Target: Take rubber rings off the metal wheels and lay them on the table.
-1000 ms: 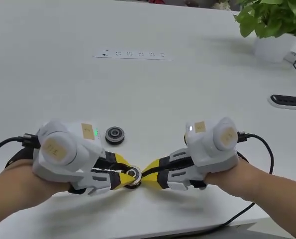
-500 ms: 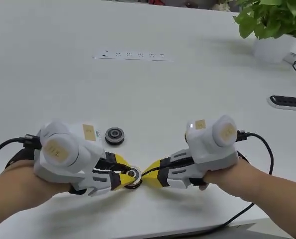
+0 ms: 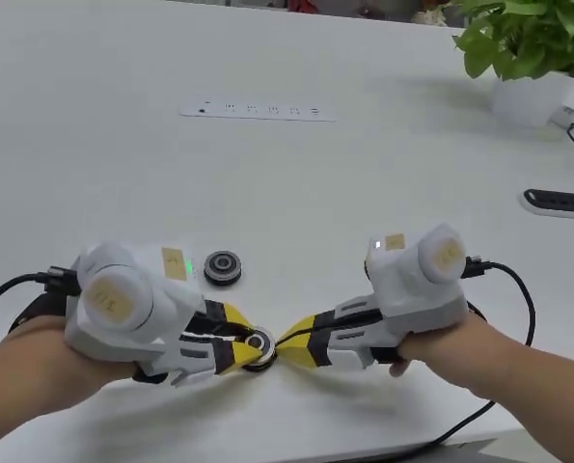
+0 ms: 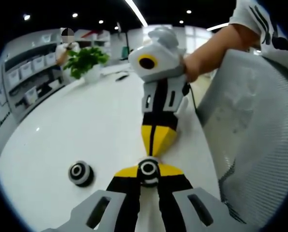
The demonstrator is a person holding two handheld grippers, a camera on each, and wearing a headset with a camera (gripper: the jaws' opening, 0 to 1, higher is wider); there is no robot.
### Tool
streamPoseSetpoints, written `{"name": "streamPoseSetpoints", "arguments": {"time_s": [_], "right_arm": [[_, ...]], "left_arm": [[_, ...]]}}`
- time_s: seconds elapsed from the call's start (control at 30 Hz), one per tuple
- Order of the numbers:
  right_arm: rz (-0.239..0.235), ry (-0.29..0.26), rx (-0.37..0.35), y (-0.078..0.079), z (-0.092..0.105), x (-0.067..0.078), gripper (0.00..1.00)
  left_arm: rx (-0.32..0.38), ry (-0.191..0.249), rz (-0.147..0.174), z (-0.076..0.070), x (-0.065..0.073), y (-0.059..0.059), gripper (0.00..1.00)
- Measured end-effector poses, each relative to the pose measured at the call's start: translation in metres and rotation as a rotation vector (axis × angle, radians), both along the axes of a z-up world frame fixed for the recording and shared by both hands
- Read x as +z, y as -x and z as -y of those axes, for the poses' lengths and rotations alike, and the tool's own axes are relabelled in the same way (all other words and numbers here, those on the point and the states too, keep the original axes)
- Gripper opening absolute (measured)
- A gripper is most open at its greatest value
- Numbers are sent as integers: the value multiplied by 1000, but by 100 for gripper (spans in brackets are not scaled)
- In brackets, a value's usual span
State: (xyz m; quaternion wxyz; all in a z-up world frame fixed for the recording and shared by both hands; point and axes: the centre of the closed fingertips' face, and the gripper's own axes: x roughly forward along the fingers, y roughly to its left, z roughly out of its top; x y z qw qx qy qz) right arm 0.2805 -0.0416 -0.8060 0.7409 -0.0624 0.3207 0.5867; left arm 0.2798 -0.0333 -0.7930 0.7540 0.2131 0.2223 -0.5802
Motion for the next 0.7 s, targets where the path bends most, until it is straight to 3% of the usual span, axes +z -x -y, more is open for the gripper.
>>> {"name": "streamPoseSetpoints", "arguments": {"time_s": [0.4,0.7], "right_arm": [[-34,-5,-26,0,2,0,0],[-105,-68,-106,-8,1,5,0]], "left_arm": [[3,-4,1,0,0,0,13],[7,-11,6,0,0,0,13]]}}
